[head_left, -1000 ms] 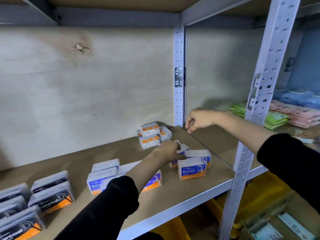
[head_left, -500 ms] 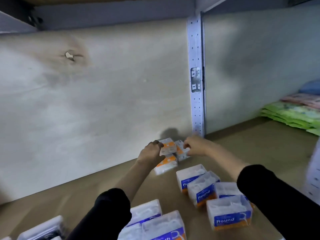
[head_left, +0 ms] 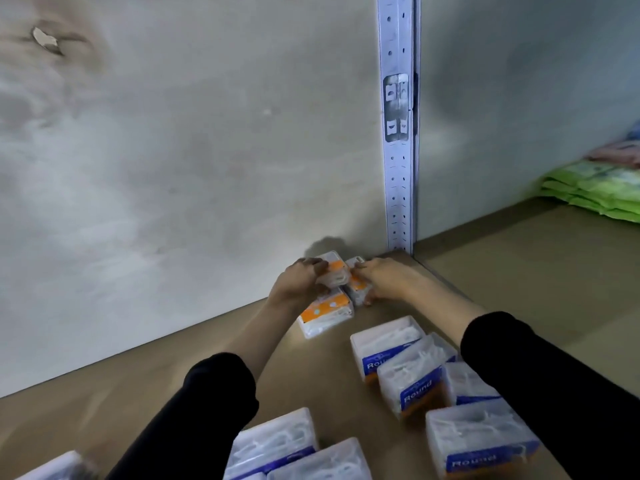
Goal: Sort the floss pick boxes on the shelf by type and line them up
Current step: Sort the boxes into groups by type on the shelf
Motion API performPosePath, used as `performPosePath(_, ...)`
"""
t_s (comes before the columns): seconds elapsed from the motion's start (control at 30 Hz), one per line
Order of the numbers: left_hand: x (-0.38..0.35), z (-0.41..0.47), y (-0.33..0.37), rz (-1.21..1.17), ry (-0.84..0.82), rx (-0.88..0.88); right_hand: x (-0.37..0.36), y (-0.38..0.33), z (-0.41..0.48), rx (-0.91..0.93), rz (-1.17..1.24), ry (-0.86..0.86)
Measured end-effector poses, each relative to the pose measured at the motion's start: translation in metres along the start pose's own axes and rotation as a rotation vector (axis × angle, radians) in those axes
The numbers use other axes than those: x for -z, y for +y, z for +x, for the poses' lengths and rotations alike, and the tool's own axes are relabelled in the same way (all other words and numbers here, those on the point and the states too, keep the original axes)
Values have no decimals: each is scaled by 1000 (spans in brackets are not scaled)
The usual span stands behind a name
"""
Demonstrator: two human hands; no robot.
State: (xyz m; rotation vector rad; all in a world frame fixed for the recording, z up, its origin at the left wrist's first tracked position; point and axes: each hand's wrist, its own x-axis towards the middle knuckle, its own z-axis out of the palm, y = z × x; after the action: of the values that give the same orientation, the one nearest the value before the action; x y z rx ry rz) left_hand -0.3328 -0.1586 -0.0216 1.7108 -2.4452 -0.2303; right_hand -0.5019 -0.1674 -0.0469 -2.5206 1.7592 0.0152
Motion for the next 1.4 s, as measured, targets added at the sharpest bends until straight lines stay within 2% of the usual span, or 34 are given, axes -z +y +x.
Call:
performPosePath(0.1,5,0,-2,21,10,7,5,11,-5,-18,101,-27)
performPosePath(0.27,14,-1,-6,49,-5,-11,16,37,-30,-123,708,41)
performPosePath(0.33,19,-1,-5,45,-20,-25,15,48,-37,-182,867,55)
performPosePath(0.53,37,7,-2,-30,-90,-32,20,61,-51,-298,1242,-98)
performPosePath(0.6,41,13,-3,-61,-132,7,23,59,-49,-318,1187,-90)
performPosePath(0.77,35,22,-8,-164,-138,120,24,36,-33,-370,708,12)
performPosePath(0.9,23,23,-10,-125,-55,105,18,13,-24,-422,322,83)
performPosePath(0.97,24,21,-11,-60,-1,79,14,5,-22,-442,241,119)
performPosePath(1.2,44,-6,-18,-157,-26,74,38,4,-35,-476,375,201)
performPosePath(1.4,83,-50,-22,-258,-36,28,86,-4,-71,-286,534,194)
